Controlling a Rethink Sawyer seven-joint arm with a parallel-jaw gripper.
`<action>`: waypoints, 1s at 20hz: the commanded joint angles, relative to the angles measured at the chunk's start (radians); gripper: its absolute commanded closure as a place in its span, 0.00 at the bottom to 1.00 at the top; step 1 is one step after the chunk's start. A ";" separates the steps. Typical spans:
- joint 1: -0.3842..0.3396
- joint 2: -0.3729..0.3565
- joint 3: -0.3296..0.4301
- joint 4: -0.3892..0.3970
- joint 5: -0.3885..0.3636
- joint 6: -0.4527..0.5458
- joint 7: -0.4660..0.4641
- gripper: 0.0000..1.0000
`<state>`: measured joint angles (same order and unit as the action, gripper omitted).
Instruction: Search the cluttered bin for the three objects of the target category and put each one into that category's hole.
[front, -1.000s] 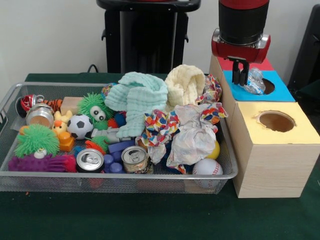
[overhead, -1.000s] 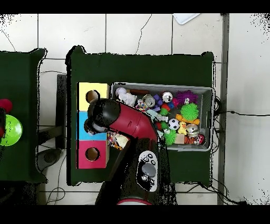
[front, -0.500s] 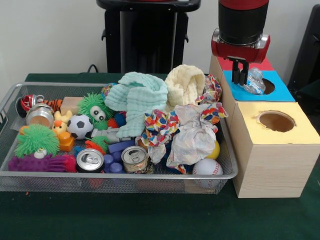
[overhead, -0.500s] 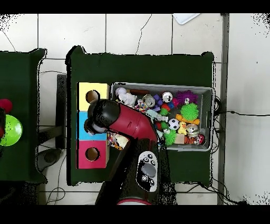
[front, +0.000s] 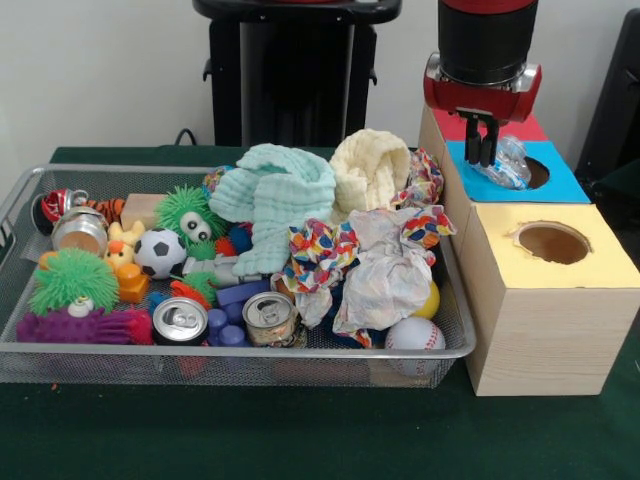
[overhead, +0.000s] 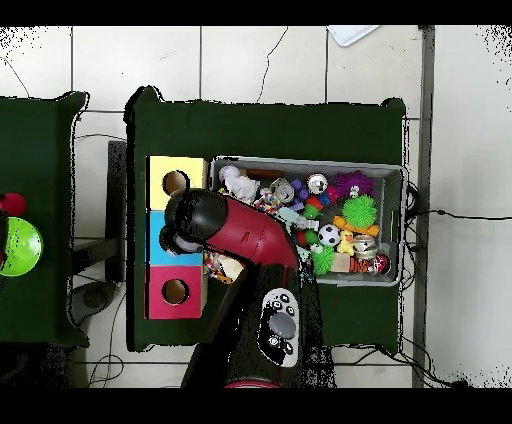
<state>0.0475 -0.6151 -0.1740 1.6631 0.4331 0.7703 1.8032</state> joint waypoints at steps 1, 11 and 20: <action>-0.032 -0.019 0.083 0.122 -0.006 0.081 0.116 1.00; -0.049 0.024 0.102 0.107 -0.020 0.040 0.092 1.00; -0.054 0.062 0.126 0.116 -0.014 -0.026 0.090 1.00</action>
<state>0.0204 -0.6065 -0.1570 1.7094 0.4282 0.7703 1.8032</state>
